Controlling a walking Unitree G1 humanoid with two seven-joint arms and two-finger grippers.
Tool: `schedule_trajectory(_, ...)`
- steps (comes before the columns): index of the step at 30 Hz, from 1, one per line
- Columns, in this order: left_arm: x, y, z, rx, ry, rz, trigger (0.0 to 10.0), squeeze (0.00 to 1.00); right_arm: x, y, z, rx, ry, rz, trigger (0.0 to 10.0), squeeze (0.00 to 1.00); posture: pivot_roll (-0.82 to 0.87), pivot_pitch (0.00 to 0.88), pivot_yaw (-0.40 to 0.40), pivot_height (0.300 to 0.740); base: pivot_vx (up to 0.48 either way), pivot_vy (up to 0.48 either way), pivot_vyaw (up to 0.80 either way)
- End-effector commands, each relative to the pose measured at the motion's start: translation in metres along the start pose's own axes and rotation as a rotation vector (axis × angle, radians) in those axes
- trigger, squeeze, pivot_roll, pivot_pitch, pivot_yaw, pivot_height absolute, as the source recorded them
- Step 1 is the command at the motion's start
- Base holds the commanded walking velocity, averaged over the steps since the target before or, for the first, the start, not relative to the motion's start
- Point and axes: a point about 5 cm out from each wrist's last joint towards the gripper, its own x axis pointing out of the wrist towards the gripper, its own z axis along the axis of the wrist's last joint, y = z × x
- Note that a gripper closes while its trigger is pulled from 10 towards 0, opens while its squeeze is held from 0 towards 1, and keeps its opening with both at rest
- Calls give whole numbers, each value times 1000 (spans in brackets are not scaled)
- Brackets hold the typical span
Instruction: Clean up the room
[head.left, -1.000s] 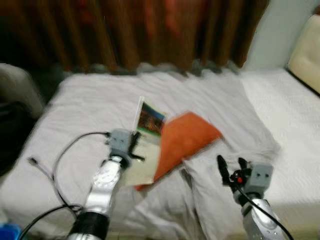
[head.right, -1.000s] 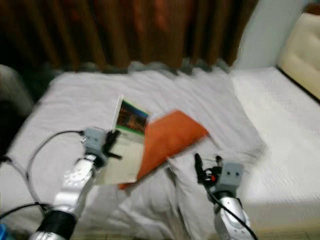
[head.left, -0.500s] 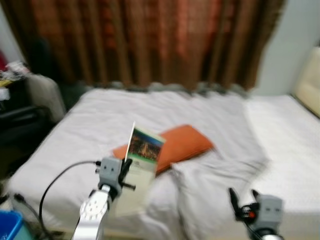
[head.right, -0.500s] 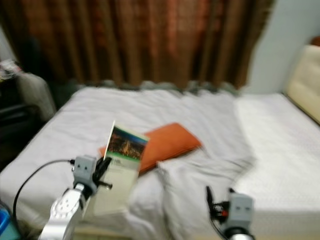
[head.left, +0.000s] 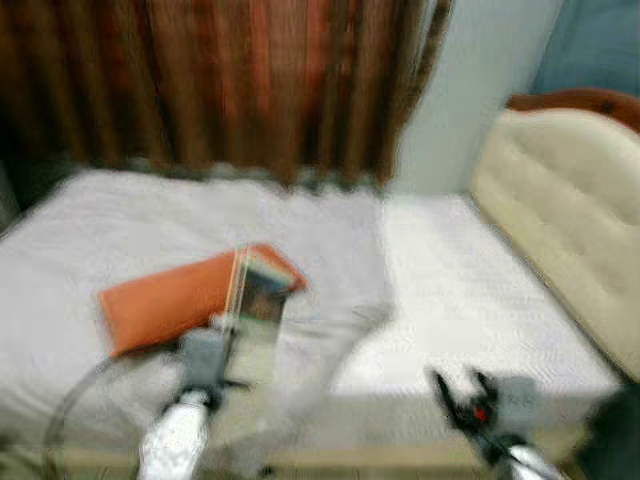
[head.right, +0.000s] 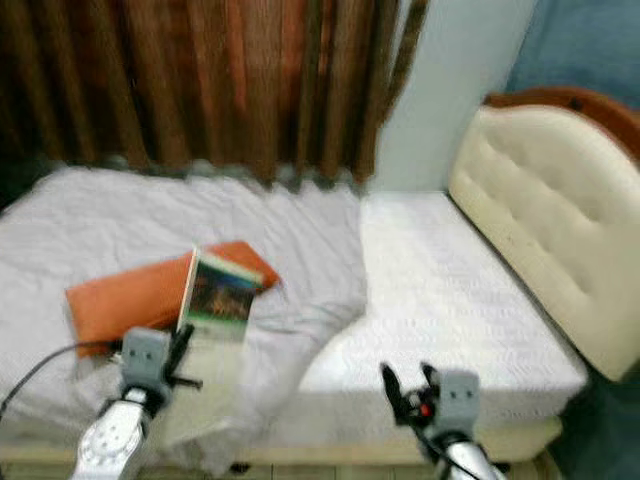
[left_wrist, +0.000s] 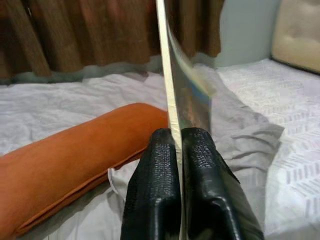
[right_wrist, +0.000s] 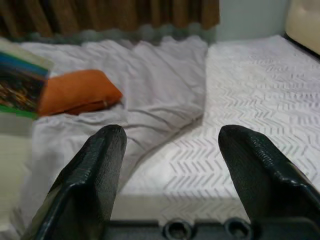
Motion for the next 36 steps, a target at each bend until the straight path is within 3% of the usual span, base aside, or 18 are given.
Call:
schedule_trajectory(1,5,-6,11,7,-39,-9,10000,0,-3,-11,0,-6,12,-27,10000,0,-6,0,-79,740,304,-368,0)
schedule_trajectory(9,13,2,9,8,-9,5,10000,0,3,-3,-2,-4,8,11,10000,0,-18,0,-62,740,307,-365,0)
schedule_trajectory(16,2,-3,1,-10,7,-22,10000,0,0,-4,-6,-3,22,20,10000,0,-14,0,-63,740,307,-365,0)
schedule_trajectory(24,-15,-14,11,-22,-77,-68,10000,0,-11,-4,3,60,-77,-3,10000,0,4,0,-67,740,307,-365,0)
schedule_trajectory(31,-7,-17,20,-25,-107,-85,10000,0,-1,1,7,57,-88,16,10000,0,13,0,-68,740,320,-355,0)
schedule_trajectory(36,-16,-13,35,20,-161,-98,10000,0,-21,5,18,43,-120,42,10000,0,21,0,-73,740,324,-351,0)
